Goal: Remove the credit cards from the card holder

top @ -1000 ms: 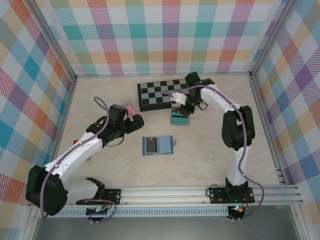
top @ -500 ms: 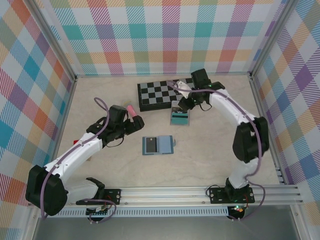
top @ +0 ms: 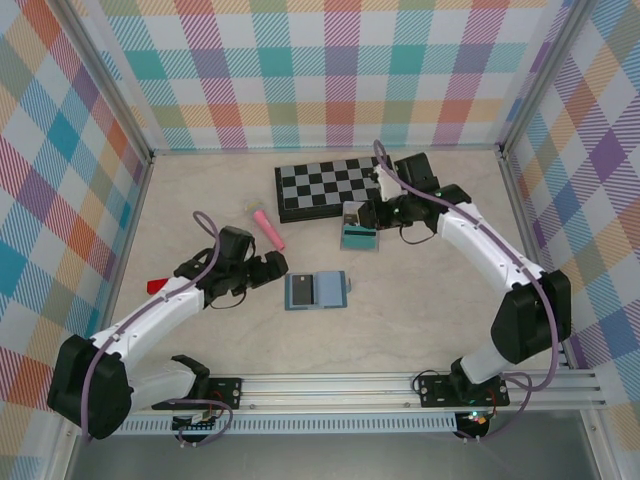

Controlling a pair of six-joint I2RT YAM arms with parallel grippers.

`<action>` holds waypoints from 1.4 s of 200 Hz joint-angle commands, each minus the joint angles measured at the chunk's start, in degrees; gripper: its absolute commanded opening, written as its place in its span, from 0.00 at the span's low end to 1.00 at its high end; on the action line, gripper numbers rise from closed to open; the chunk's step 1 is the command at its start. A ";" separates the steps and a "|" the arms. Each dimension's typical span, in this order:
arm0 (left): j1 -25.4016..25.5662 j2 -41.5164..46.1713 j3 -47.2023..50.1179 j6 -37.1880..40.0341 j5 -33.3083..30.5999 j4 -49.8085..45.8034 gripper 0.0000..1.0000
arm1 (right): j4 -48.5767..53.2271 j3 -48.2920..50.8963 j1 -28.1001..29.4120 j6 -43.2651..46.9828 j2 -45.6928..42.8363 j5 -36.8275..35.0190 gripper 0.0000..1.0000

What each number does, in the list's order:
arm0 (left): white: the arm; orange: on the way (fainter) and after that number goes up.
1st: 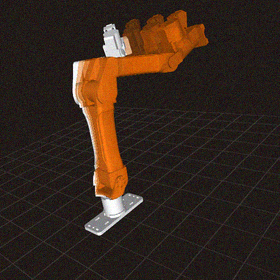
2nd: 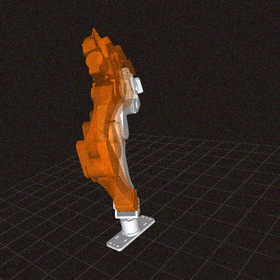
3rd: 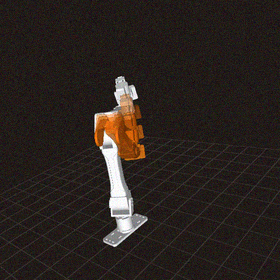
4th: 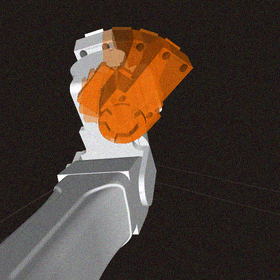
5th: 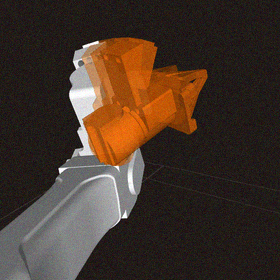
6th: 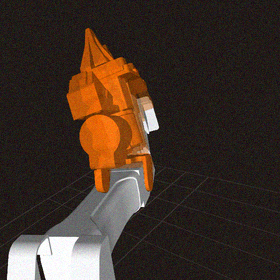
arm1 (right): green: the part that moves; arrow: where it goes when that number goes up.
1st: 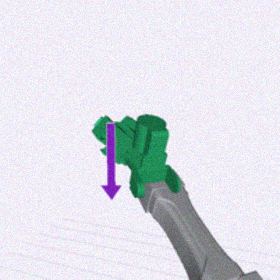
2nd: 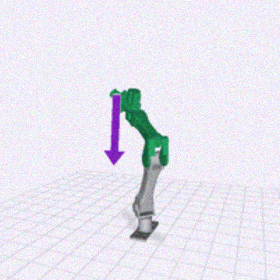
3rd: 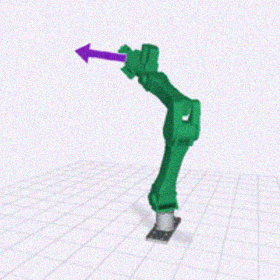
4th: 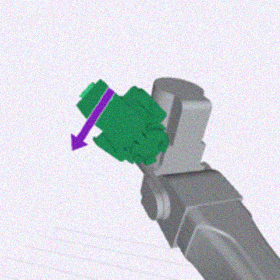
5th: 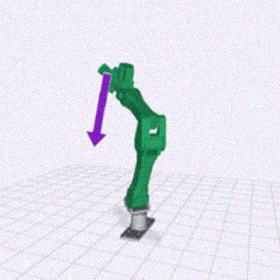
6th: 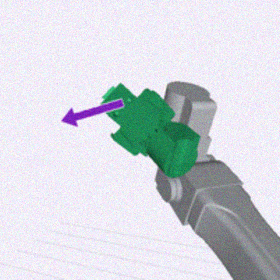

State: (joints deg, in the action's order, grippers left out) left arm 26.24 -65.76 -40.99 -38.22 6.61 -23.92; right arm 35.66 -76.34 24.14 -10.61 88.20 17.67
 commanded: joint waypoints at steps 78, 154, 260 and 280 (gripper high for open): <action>2.71 -6.10 4.78 -5.27 5.47 10.04 0.77 | -11.12 9.01 15.71 -25.23 11.26 9.33 0.44; 5.07 -15.33 1.94 -7.49 5.51 14.69 0.38 | -16.16 11.42 17.87 -31.70 17.56 8.18 0.31; 5.31 -19.94 0.80 -8.18 4.19 12.71 0.13 | -18.19 11.03 17.87 -30.87 22.19 11.06 0.22; 5.32 -20.22 1.39 -8.28 3.56 12.06 0.12 | -18.99 11.30 17.87 -31.04 22.45 11.71 0.20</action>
State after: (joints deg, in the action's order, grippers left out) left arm 31.00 -85.23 -39.20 -45.84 11.90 -10.37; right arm 18.55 -65.30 41.76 -41.39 109.54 27.40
